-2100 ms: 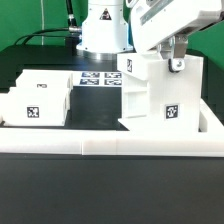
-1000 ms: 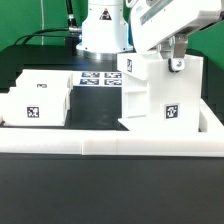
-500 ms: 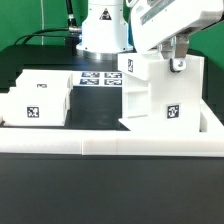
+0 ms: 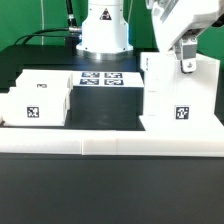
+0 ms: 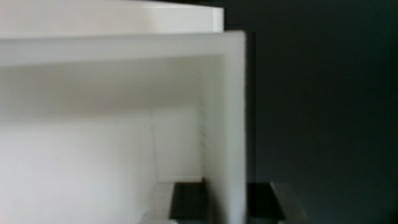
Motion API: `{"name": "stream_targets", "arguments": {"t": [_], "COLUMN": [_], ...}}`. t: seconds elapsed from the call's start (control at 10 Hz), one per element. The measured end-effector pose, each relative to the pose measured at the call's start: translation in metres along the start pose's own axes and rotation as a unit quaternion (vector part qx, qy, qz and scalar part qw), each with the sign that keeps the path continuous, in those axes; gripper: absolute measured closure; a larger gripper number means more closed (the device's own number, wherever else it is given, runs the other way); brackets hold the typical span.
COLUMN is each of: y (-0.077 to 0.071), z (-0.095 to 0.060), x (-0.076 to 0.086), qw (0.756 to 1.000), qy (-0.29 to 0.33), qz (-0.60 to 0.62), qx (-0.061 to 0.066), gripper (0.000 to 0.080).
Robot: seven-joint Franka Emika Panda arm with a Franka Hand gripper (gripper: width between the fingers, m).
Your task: Assemble drawer
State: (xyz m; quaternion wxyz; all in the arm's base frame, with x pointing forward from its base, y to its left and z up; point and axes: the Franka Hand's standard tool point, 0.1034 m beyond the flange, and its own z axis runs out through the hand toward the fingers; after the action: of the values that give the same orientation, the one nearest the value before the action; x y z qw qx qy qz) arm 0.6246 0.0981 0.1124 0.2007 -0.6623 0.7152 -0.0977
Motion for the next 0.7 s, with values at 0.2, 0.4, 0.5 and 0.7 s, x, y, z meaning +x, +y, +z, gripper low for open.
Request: {"name": "stream_targets", "arguments": {"t": [0.2, 0.4, 0.5, 0.7], "y": [-0.0007, -0.0009, -0.0009, -0.0017], "z": [-0.001, -0.0011, -0.0012, -0.0005], "x": [0.0015, 0.0023, 0.0025, 0.002], "qw": [1.0, 1.0, 1.0, 1.0], "qy": [0.002, 0.002, 0.002, 0.005], "qz": [0.005, -0.002, -0.006, -0.01], "qx": [0.001, 0.001, 0.001, 0.007], "gripper": [0.0725, 0.0725, 0.0725, 0.0725]}}
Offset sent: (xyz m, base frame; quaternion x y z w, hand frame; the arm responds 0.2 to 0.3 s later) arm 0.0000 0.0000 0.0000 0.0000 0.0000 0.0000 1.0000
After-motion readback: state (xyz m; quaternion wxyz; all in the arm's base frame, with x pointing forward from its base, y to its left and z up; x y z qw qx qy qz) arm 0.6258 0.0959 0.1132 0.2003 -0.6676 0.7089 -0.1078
